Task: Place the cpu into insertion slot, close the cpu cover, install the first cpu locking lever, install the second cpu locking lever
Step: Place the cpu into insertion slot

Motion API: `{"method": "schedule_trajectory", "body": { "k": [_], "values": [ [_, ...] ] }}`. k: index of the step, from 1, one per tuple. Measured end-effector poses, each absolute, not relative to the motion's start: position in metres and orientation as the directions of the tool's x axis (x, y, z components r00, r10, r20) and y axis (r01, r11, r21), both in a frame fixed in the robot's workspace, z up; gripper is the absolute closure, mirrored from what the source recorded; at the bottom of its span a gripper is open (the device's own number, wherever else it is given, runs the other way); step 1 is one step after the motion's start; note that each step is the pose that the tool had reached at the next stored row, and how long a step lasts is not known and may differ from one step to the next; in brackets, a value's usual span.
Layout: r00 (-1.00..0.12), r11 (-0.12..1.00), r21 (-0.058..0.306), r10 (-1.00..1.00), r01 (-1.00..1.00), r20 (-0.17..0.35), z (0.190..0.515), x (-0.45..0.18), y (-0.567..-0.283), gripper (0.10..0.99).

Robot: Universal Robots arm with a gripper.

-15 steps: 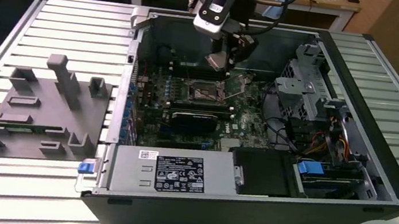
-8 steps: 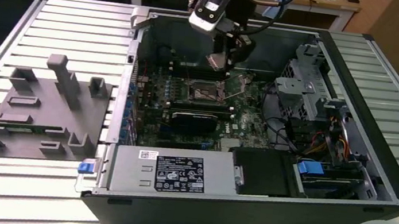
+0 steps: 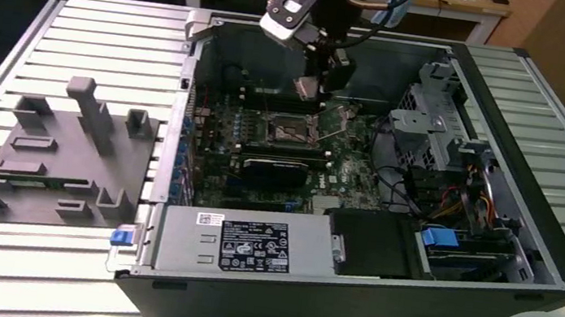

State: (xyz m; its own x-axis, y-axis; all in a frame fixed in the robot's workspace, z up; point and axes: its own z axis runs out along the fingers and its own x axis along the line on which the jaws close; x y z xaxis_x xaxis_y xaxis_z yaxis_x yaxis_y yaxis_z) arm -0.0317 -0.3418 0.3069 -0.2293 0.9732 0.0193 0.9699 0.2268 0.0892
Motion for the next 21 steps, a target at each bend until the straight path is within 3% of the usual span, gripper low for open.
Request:
{"method": "schedule_trajectory", "body": {
  "k": [12, 21],
  "values": [
    [-0.022, 0.021, 0.089, 1.0, 0.996, 0.019, 0.297, -0.032, -0.342, 0.549],
    [0.01, -0.011, 0.089, 1.0, 0.996, 0.019, 0.283, -0.033, -0.341, 0.549]
  ]
}}
